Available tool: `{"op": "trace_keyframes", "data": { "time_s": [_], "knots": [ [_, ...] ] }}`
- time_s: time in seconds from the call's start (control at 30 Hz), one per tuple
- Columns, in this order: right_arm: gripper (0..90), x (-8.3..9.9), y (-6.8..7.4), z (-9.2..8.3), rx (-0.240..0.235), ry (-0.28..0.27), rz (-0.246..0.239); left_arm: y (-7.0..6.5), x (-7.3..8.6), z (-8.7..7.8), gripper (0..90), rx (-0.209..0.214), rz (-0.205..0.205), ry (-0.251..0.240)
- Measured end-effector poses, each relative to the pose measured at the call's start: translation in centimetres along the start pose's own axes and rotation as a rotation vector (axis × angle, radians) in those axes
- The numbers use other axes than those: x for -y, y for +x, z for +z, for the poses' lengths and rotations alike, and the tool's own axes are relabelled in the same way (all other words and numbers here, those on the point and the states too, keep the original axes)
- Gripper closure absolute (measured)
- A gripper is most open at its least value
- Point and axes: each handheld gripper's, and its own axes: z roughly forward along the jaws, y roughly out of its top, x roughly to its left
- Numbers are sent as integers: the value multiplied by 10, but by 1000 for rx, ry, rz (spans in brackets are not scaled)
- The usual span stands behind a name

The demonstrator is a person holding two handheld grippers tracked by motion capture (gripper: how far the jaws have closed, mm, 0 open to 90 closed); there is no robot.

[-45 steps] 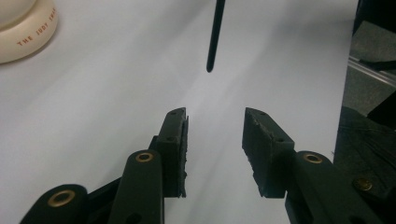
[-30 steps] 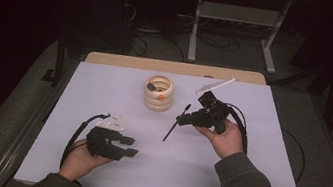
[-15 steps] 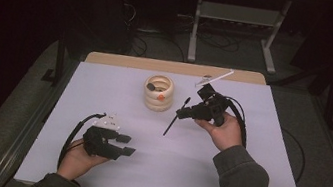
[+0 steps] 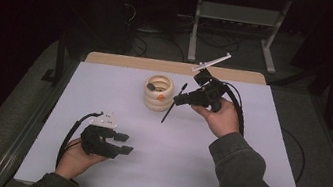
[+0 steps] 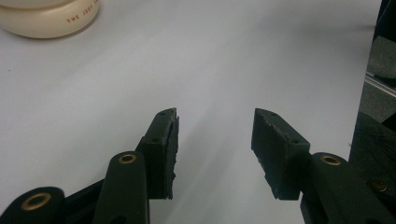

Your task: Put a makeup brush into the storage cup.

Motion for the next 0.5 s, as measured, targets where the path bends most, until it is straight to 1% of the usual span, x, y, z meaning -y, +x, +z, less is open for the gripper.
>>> {"op": "trace_keyframes", "data": {
  "time_s": [0.17,0.2,0.23,0.27,0.33,0.37,0.4,0.43,0.47,0.5],
  "knots": [
    [847,-12,0,-1,18,6,-14,1,1,-3,501,-3,-7,-11],
    [847,-14,0,-1,20,5,-14,2,1,-4,500,-5,-3,-15],
    [847,-16,0,-2,21,4,-8,2,1,-5,499,-5,-12,-23],
    [846,-18,0,-2,24,5,-4,3,1,-5,499,-8,-8,-24],
    [846,-22,-2,-2,31,2,-11,3,1,-6,497,-10,-13,-26],
    [846,-24,-2,-3,28,4,-7,4,2,-6,497,-11,-8,-21],
    [846,-26,-3,-3,34,0,-7,4,2,-7,494,-9,-15,-25],
    [846,-28,-3,-3,37,2,-4,5,1,-7,490,-12,-8,-25],
    [846,-30,-4,-4,40,5,-7,4,1,-8,489,-14,-14,-29],
    [846,-32,-4,-4,45,6,-6,5,1,-9,488,-15,-7,-30]
  ]
}}
